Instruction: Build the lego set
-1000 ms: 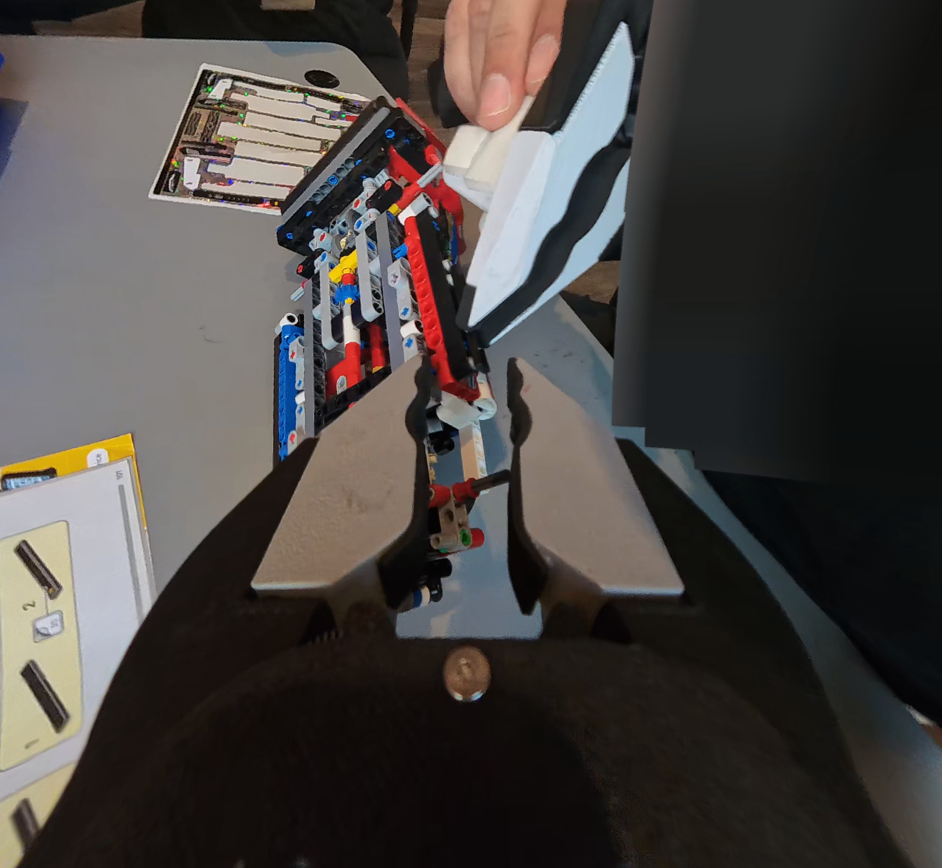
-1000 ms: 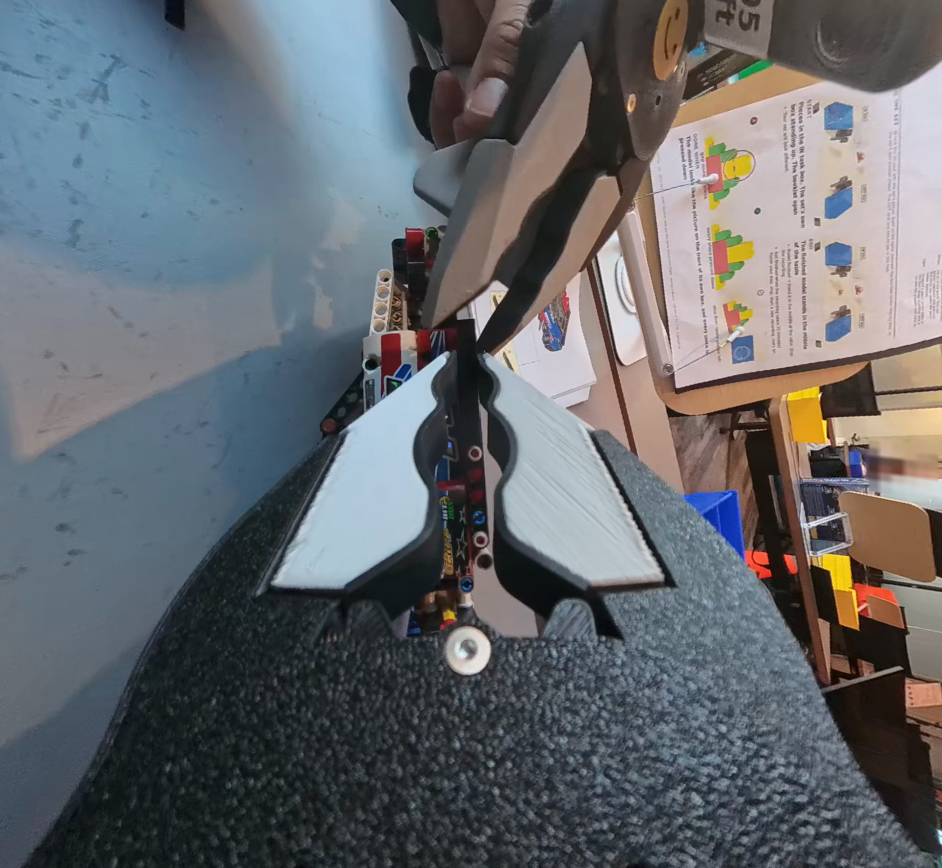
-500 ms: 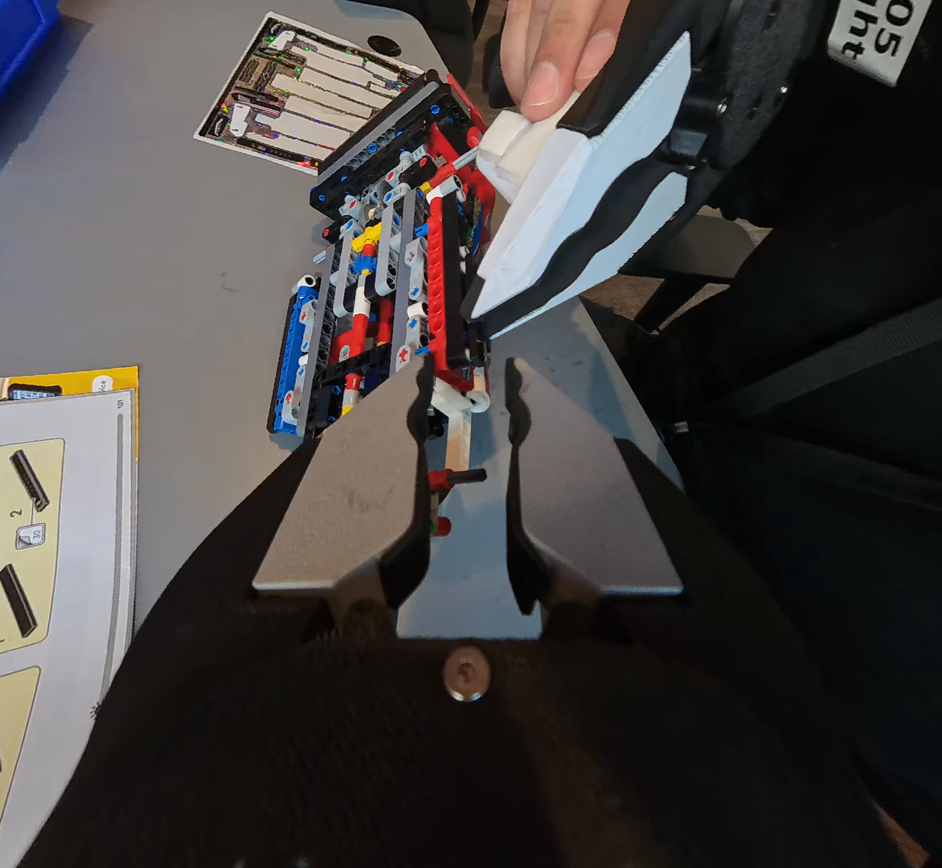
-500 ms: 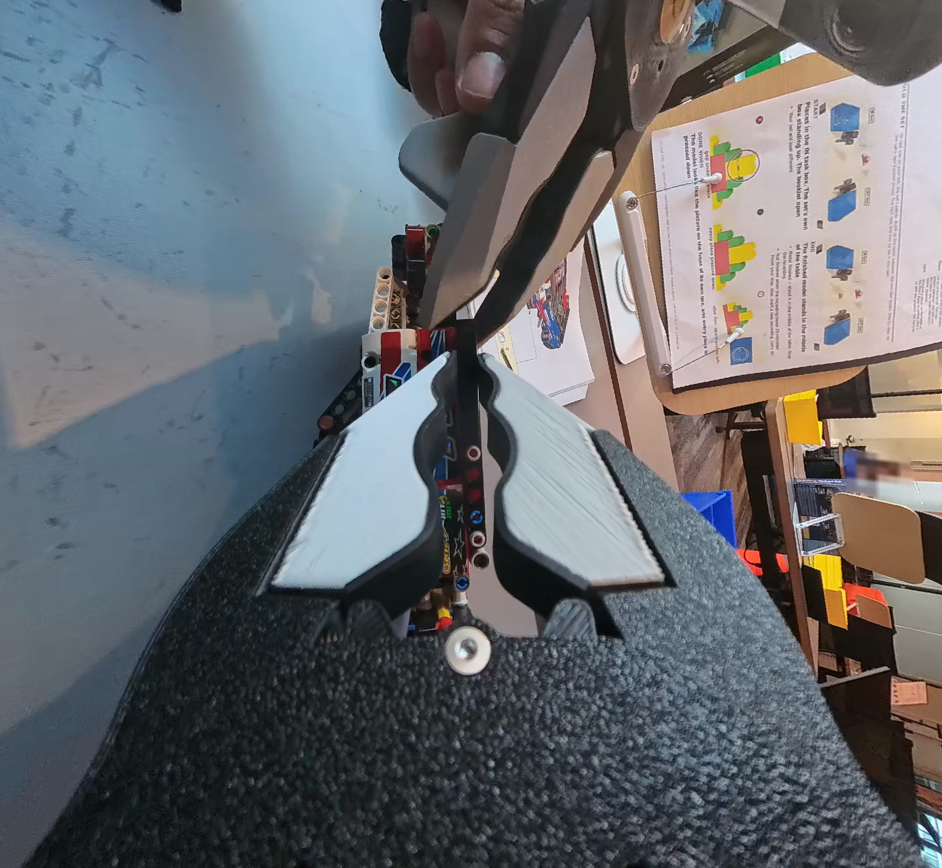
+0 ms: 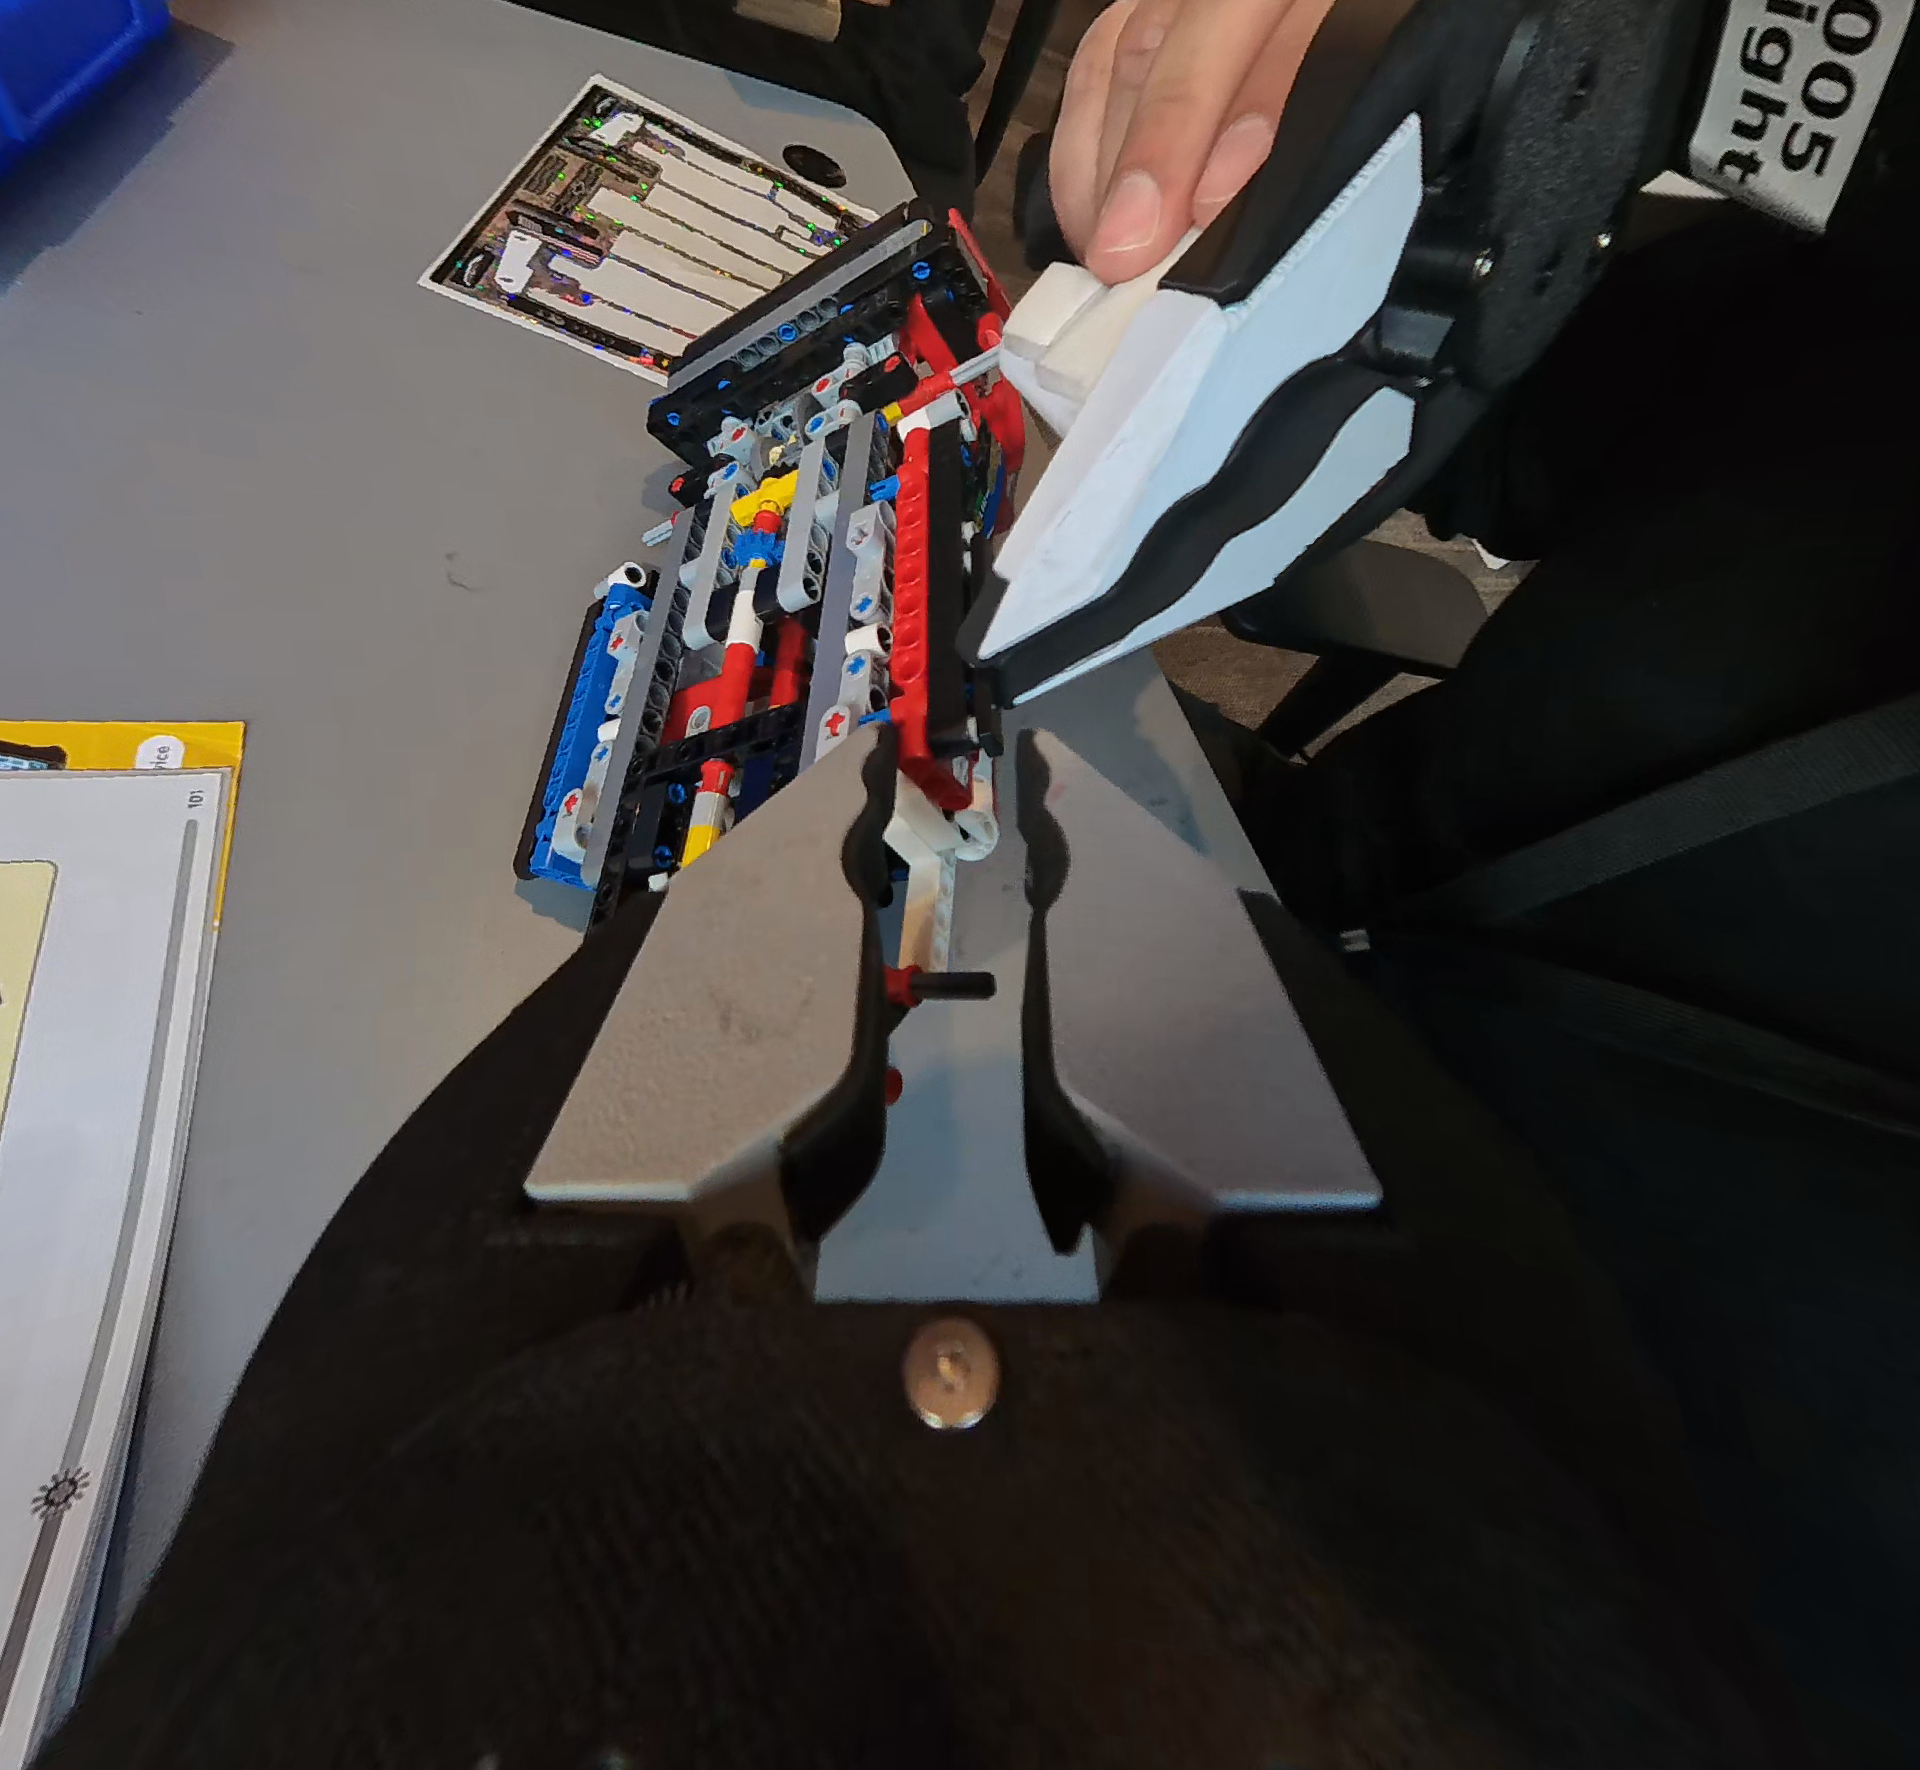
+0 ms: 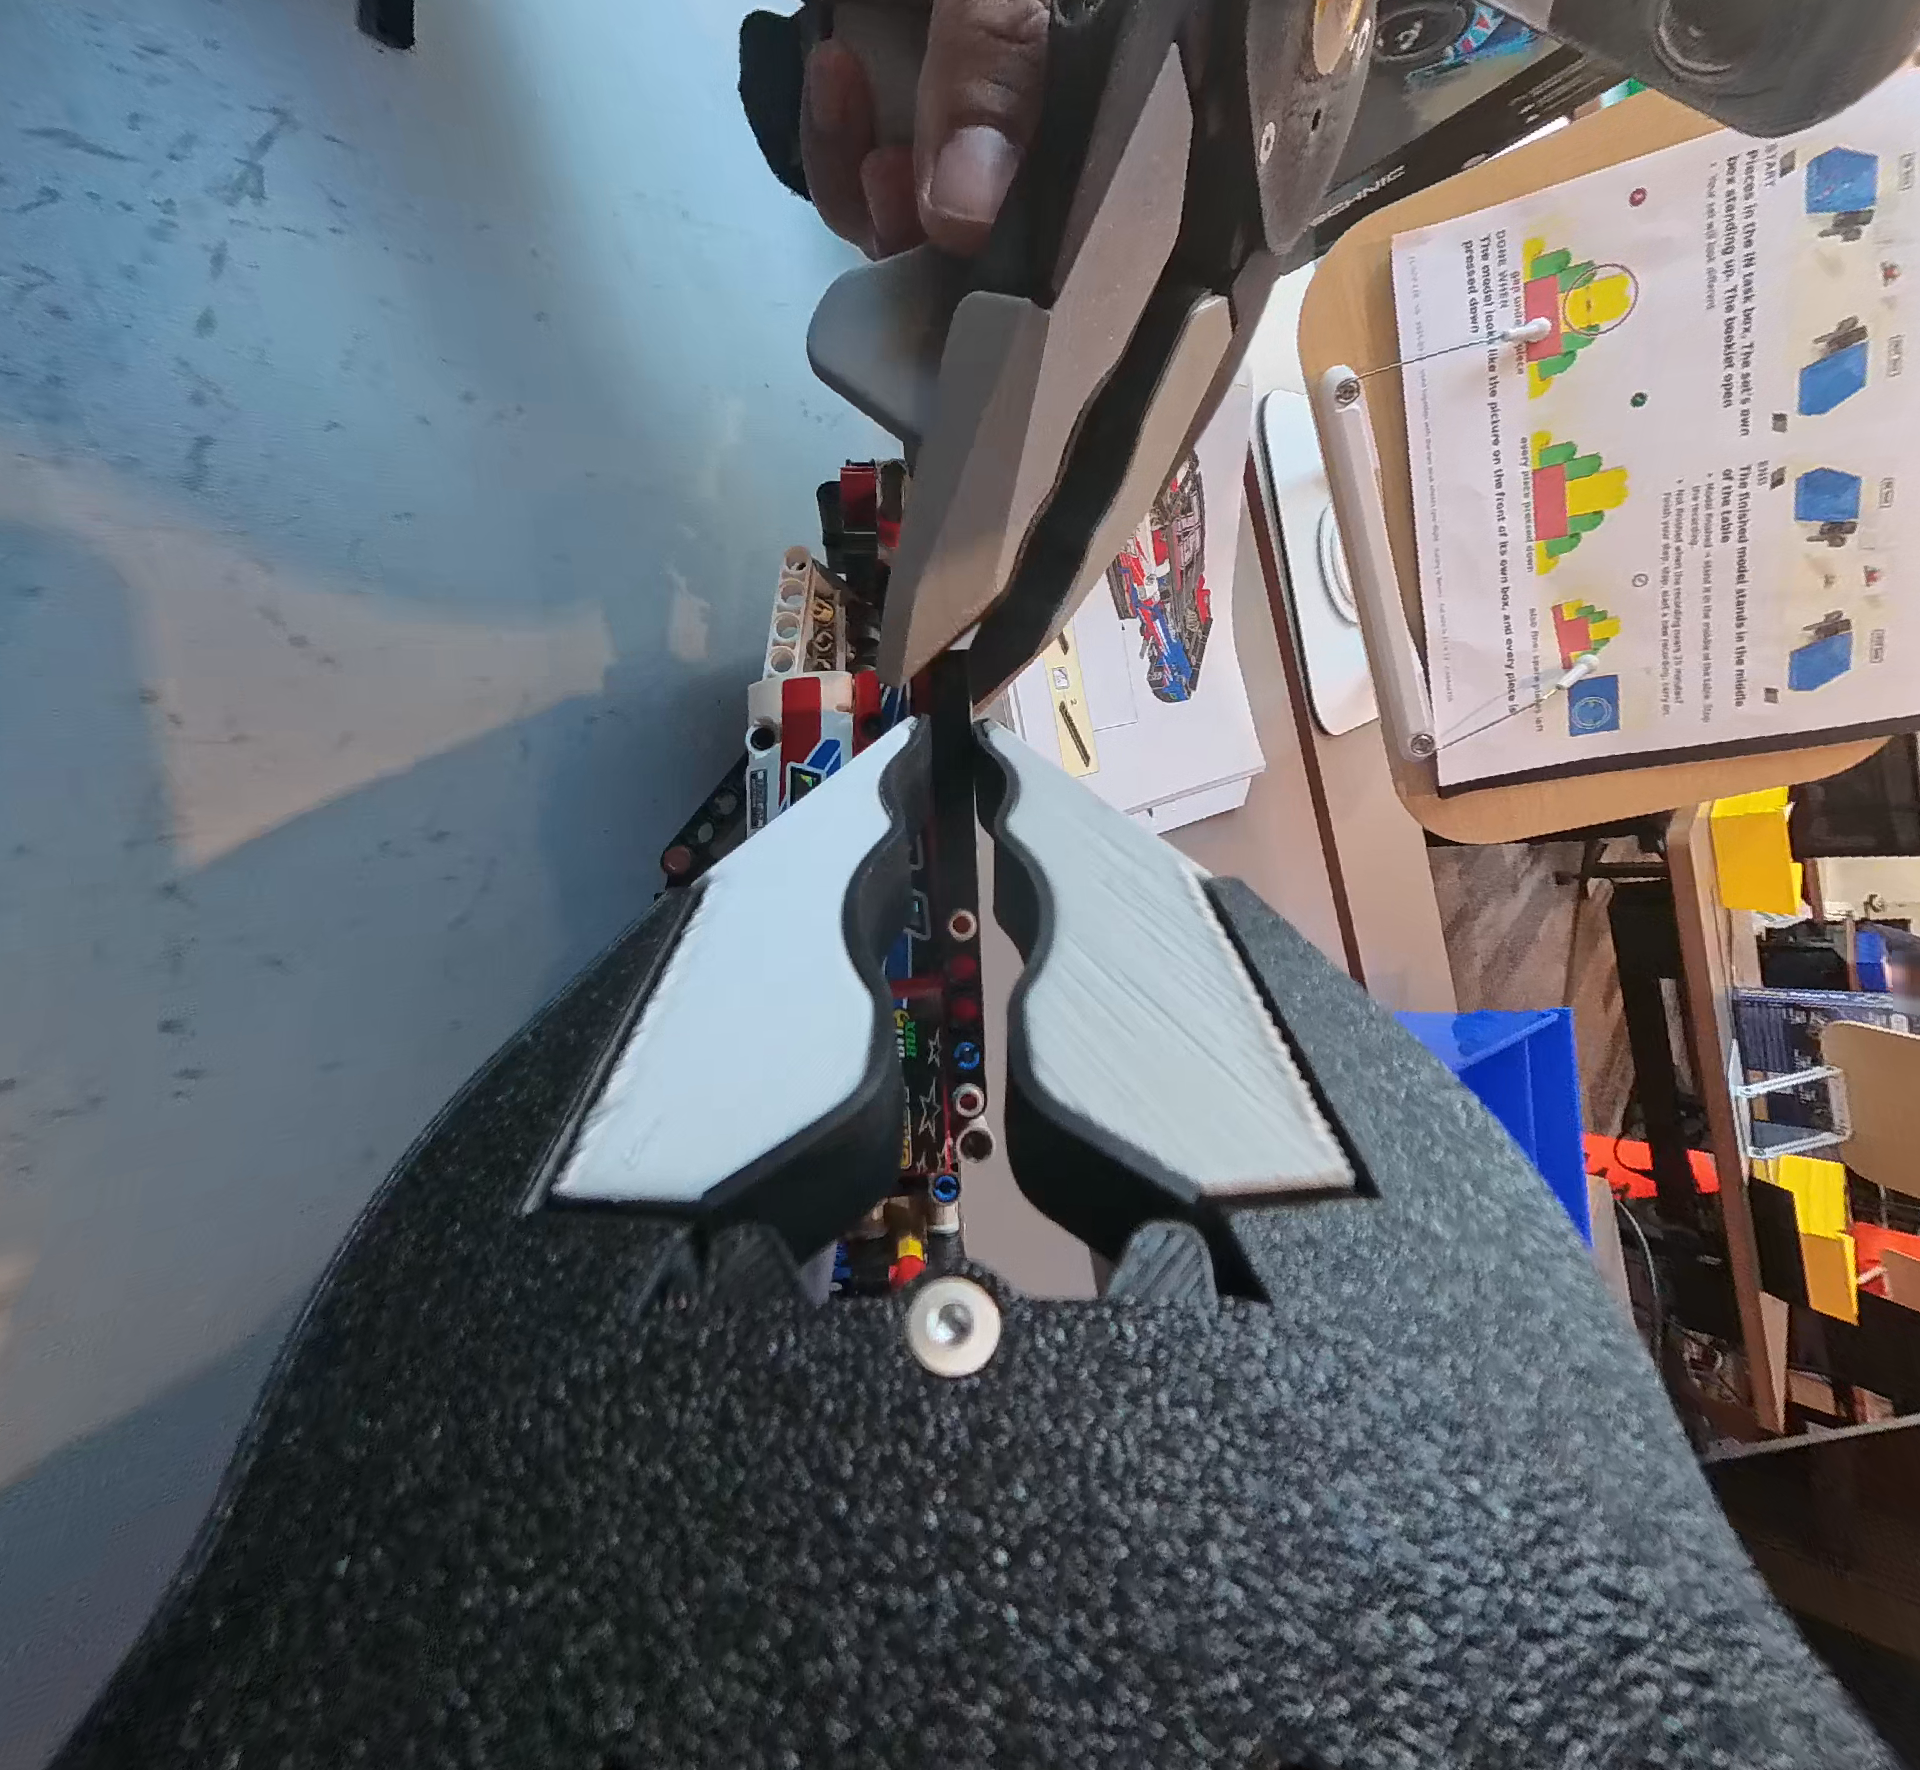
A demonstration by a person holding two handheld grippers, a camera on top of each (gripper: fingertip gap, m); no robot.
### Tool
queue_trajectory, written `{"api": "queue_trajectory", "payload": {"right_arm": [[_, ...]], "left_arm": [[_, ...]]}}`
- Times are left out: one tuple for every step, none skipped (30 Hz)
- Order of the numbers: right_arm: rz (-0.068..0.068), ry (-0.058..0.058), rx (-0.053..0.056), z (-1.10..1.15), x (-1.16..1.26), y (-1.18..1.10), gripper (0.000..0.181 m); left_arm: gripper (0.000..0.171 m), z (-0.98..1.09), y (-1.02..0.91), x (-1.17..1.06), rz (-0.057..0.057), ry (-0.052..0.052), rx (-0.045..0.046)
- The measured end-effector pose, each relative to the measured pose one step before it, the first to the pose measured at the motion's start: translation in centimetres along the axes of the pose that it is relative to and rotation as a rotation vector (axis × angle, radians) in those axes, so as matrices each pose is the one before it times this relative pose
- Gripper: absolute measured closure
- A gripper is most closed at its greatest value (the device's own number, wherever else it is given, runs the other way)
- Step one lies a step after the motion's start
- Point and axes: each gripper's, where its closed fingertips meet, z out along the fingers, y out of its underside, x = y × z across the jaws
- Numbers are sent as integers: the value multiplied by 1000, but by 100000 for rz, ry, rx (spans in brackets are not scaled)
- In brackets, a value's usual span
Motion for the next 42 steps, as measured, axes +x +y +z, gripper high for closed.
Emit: {"api": "queue_trajectory", "payload": {"right_arm": [[293,-337,267,16,-4,-8,174],[485,-310,302,3,-1,1,175],[549,-251,278,11,4,13,175],[455,-204,217,7,-4,-7,175],[117,-31,35,5,2,12,175],[-350,224,-74,20,23,18,175],[-414,200,-130,16,24,26,175],[-73,-136,-67,16,9,16,175],[182,-264,7,5,1,20,175],[69,-285,85,-4,5,24,175],[-80,-230,123,-5,-6,26,175],[-39,-153,51,-8,-5,24,175],[273,-225,-23,-24,-17,13,175],[749,-374,14,-21,-15,-1,175],[824,-369,133,-24,-5,13,175],[567,-345,363,-27,1,2,175],[548,-412,553,-1,-5,1,175],[1019,-574,507,12,-1,-1,175],[1549,-975,247,-2,13,17,175],[1479,-1303,-152,-10,-7,9,175],[933,-1257,-528,-14,17,27,175],[576,-979,-858,10,33,19,175],[668,-1020,-923,30,33,25,175],[1319,-1329,-727,28,24,15,174],[2115,-1616,-606,16,37,25,174],[2460,-1658,-547,10,32,33,175],[1794,-1236,-356,17,38,19,174],[91,-241,-158,19,49,24,174],[-1731,913,-25,25,52,18,174],[-2799,1626,99,21,42,5,175],[-2366,1637,237,9,25,-10,175],[-596,889,381,11,17,3,174],[877,-206,838,-37,-25,-10,174],[1441,-719,1287,-33,-46,-13,175],[1529,-863,1265,-31,-53,-7,174],[1880,-862,868,-33,-25,5,175],[2871,-878,248,2,28,14,174],[3617,-1205,-148,22,51,12,174],[3425,-1263,-259,32,57,19,174],[2621,-1032,-297,31,74,20,174],[1712,-753,-440,1,55,22,174],[779,-170,-529,1,84,18,174]], "left_arm": [[152,6,5,-13,-348,153,233],[152,-10,-20,12,-745,370,270],[153,-3,-28,-41,-686,-41,350],[155,14,-3,-104,-214,-594,255],[155,9,3,-3,208,59,300],[155,0,-22,-26,133,-35,395],[155,8,-35,-49,-380,-42,542],[155,1,9,-23,-339,230,340],[155,6,-7,-47,-549,19,424],[155,15,-5,-12,-842,177,317],[155,24,-1,4,-573,96,232],[155,8,-20,-3,-237,-37,198],[155,2,-12,74,-68,141,10],[155,9,-25,43,-724,94,-34],[152,-5,-53,194,-1566,1332,69],[147,-27,-37,260,-1117,2135,27],[147,-4,5,-36,-391,289,-22],[152,2,-6,-243,-33,-978,485],[155,20,-24,-173,-354,-640,588],[155,8,-18,10,-671,516,214],[155,-3,-16,-4,-195,62,10],[155,-4,-34,-40,475,-577,48],[155,-6,-8,-53,583,-601,35],[155,-16,-17,-54,114,-210,255],[155,-14,-39,-35,-427,126,550],[155,2,-17,-45,-754,254,568],[155,-9,-36,-41,-581,244,640],[155,-10,-59,-60,-752,94,786],[155,-13,-33,-75,-692,37,768],[155,-13,-12,-27,-884,335,521],[155,-20,-17,-33,-767,315,489],[155,-14,-31,-27,-566,141,618],[155,13,6,30,-603,380,305],[155,13,4,38,-1235,552,174],[155,13,-14,75,-1234,780,233],[155,14,-23,40,-845,580,200],[155,-16,-53,-11,-518,57,514],[155,-23,-27,-47,310,-323,446],[155,-22,-31,-76,279,-542,467],[155,-18,-57,-57,-49,-437,462],[155,-2,-32,-57,291,-471,468],[155,-1,-70,-89,74,-585,834]]}}
